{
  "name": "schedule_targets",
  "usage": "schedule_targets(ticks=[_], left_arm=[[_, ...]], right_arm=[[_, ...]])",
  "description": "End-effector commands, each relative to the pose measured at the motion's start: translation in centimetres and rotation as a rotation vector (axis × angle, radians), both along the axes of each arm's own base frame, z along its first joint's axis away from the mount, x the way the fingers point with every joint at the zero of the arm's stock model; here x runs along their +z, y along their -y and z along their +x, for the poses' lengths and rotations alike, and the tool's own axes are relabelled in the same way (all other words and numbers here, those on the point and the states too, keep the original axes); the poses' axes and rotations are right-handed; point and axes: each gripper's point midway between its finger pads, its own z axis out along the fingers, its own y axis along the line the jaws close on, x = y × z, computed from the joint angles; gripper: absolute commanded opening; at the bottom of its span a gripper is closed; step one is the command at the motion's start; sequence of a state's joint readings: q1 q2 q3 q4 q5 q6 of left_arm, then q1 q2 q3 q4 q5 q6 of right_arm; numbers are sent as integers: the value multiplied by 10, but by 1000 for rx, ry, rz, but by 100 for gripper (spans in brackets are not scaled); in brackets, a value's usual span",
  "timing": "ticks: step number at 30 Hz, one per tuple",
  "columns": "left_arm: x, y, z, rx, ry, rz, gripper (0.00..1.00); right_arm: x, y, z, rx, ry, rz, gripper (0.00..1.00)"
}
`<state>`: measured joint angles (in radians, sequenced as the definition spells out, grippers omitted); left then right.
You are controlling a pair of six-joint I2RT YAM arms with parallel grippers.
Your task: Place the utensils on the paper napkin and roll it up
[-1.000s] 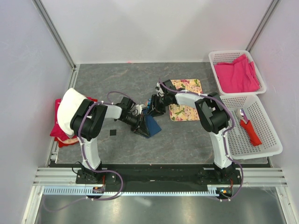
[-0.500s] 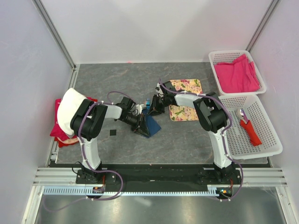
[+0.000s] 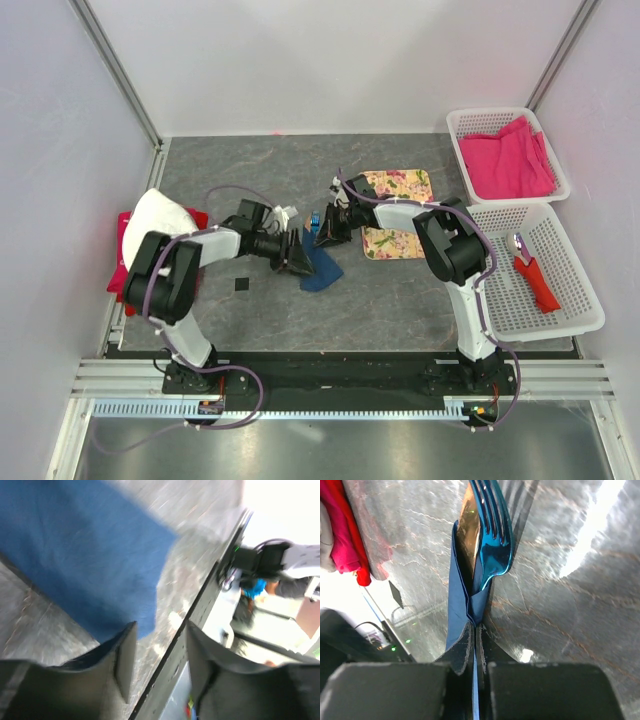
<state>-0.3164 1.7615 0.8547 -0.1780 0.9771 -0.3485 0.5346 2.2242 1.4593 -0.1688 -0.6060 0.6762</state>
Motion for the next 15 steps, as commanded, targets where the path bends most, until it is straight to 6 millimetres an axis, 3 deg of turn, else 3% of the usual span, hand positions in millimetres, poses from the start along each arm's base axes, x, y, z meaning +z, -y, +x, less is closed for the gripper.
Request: schedule_targets(ticks=[1, 4, 7, 15], left_arm=[[48, -17, 30, 104, 188, -53, 62], [49, -39, 41, 172, 234, -32, 74], [43, -55, 50, 220, 269, -3, 78], [48, -65, 64, 236, 403, 2, 77]], right_arm=[[-31, 19, 8, 1, 113, -109, 0], [-16, 14, 12, 21, 175, -65, 0], [-6, 12, 14, 36, 220, -35, 0], [16, 10, 19, 43, 317, 4, 0]])
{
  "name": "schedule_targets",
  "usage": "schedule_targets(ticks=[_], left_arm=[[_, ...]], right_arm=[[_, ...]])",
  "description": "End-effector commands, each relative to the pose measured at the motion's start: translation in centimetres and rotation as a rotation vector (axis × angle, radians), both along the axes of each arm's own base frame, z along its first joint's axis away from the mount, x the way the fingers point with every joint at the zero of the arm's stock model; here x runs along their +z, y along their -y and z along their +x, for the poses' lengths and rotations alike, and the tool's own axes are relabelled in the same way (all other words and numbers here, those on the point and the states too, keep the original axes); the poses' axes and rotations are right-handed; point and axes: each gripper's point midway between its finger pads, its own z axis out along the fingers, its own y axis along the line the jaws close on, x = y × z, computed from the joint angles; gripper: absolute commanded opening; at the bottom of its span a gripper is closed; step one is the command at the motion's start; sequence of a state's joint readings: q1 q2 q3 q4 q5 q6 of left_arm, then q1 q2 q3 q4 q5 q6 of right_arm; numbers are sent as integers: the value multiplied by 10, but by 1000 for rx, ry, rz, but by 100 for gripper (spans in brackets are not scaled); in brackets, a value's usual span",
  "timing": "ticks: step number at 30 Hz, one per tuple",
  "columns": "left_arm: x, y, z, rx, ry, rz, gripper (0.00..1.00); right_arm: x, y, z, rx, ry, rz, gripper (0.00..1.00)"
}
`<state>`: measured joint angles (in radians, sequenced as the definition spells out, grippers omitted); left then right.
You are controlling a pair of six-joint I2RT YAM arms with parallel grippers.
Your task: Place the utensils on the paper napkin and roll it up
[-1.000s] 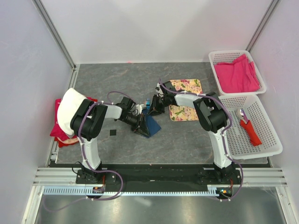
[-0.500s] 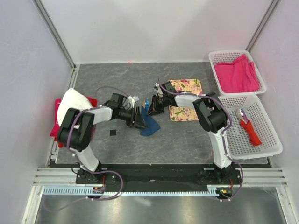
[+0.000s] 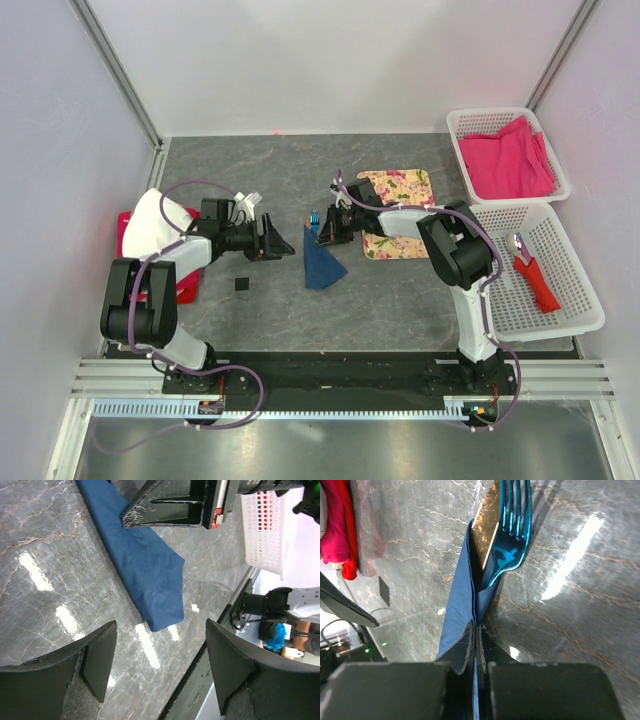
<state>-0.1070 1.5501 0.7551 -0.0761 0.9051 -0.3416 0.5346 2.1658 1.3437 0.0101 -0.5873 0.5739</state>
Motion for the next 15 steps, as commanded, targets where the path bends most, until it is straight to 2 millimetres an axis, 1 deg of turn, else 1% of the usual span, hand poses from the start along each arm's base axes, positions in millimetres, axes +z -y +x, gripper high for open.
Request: schedule_targets(ticks=[1, 3, 4, 6, 7, 9, 10, 12, 15], left_arm=[[16, -1, 18, -12, 171, 4, 77], [16, 2, 19, -19, 146, -21, 75], [11, 2, 20, -14, 121, -24, 74], [6, 3, 22, 7, 89, -33, 71], [3, 4, 27, 17, 97, -37, 70], [-1, 5, 28, 31, 84, -55, 69], [0, 5, 32, 38, 103, -61, 69], [-6, 5, 34, 51, 88, -61, 68], [-14, 5, 39, 59, 64, -59, 69]], right_arm=[[12, 8, 13, -17, 132, -23, 0], [13, 7, 13, -20, 140, -19, 0], [12, 8, 12, -19, 138, -19, 0], [13, 8, 11, -20, 139, -12, 0], [14, 7, 9, -18, 138, -8, 0], [19, 8, 11, -23, 152, 4, 0], [21, 7, 10, -21, 153, 6, 0], [28, 7, 11, -23, 169, 16, 0], [33, 7, 9, -19, 182, 21, 0]])
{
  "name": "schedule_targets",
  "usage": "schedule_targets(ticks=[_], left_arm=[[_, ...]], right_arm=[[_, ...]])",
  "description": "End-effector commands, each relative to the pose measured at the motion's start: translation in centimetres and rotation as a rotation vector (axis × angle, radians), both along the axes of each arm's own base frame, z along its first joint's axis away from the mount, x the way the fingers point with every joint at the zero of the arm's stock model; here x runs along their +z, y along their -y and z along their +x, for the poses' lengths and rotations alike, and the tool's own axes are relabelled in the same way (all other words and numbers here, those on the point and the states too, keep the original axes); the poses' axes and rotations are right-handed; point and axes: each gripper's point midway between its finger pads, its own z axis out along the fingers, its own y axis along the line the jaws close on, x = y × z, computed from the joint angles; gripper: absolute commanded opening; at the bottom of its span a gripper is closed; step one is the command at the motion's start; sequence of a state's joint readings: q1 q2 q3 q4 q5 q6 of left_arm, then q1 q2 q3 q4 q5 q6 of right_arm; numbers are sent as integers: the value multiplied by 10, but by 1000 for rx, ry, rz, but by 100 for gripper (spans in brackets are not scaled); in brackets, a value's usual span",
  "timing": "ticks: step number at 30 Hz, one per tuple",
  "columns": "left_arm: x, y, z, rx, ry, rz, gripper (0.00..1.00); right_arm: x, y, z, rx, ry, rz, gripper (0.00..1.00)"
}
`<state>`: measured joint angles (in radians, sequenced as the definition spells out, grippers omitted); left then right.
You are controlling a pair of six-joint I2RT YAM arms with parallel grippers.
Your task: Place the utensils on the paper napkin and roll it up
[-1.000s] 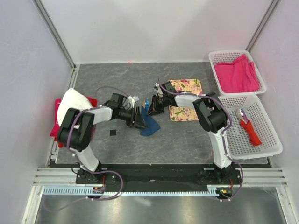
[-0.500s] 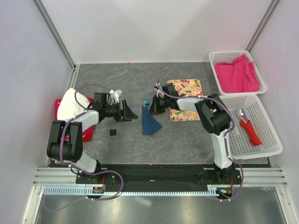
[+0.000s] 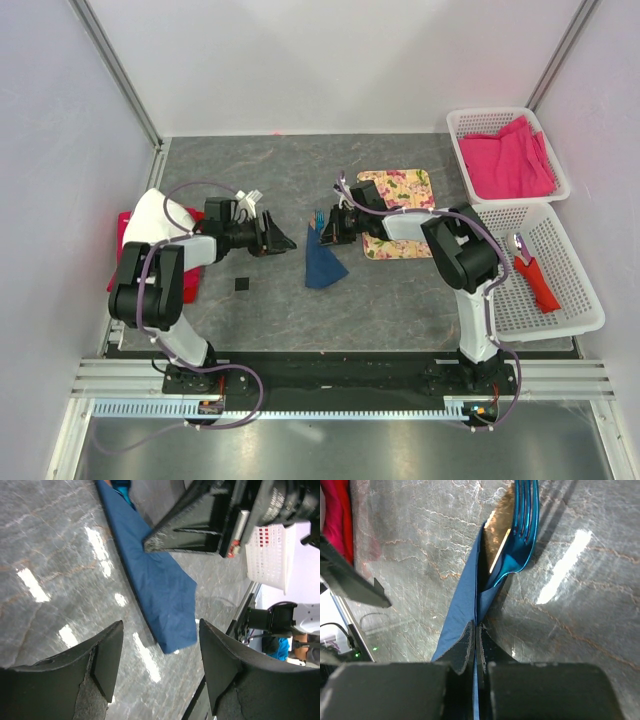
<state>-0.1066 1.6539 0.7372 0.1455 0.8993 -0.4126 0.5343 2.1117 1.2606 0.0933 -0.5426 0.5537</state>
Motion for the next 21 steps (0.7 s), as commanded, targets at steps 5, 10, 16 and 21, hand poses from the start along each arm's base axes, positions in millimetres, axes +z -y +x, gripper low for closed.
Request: schedule_targets(ticks=[5, 10, 16, 21], left_arm=[[-3, 7, 24, 20, 27, -46, 72], [-10, 14, 30, 7, 17, -73, 72], [-18, 17, 30, 4, 4, -94, 72], [-16, 18, 27, -6, 16, -107, 72]], right_arm=[[35, -1, 4, 12, 114, 31, 0], [41, -3, 1, 24, 124, 44, 0], [49, -6, 0, 38, 121, 64, 0], [46, -7, -1, 95, 107, 31, 0]])
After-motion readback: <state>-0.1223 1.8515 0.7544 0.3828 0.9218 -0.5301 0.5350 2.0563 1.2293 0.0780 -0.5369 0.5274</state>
